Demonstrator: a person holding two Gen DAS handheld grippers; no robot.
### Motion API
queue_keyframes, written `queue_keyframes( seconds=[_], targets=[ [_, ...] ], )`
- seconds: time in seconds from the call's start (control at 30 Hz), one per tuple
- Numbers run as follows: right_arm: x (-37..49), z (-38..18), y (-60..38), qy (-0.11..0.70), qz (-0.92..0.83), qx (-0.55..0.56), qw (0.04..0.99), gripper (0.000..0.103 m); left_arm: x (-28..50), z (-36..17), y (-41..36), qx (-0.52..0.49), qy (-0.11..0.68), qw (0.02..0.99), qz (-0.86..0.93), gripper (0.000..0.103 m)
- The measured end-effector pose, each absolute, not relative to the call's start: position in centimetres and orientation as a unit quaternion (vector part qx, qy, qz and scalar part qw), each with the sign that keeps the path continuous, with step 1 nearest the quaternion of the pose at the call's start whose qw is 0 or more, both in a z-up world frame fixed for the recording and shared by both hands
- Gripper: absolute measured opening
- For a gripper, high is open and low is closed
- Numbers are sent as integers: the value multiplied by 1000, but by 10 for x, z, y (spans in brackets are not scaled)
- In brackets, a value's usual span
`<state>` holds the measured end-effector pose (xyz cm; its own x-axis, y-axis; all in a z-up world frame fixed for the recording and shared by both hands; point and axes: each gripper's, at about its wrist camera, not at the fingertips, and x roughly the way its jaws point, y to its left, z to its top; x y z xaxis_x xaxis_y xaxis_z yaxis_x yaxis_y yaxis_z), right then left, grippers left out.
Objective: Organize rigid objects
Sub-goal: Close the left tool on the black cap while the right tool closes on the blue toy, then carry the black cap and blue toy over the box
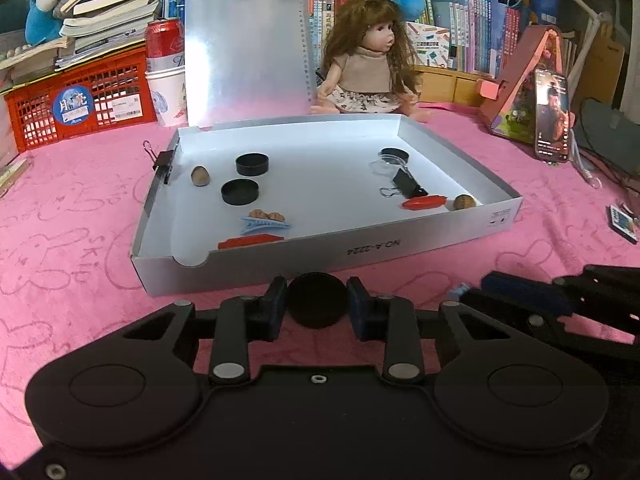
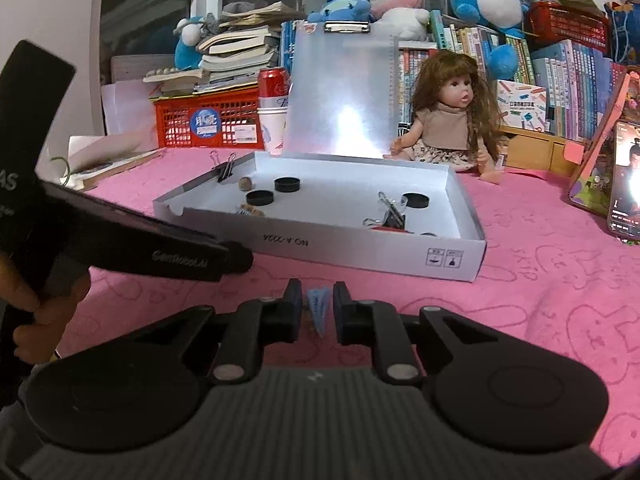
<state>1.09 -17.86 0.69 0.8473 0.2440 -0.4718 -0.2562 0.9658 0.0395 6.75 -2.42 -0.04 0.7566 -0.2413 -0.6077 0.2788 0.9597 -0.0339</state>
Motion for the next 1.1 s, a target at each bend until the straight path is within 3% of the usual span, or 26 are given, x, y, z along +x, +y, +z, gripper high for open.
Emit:
queue_keyframes(
  seconds=[0.83, 0.87, 0.97, 1.0, 1.1],
  targets=[
    [10, 8, -183, 247, 129, -21, 960, 17, 47, 7, -17, 25, 315, 938, -140, 31],
    [11, 7, -183, 248, 129, -19, 960, 23, 46, 6, -17, 25, 314, 939, -140, 31],
    [13, 6, -184, 250, 130, -11, 959, 26, 45, 5, -17, 26, 316, 938, -139, 31],
    [14, 6, -184, 252, 129, -9, 959, 40, 44, 5, -17, 26, 316, 938, -140, 31],
    [17, 5, -183, 254, 128, -4, 959, 47, 44, 5, -17, 27, 317, 938, -140, 31]
  ],
)
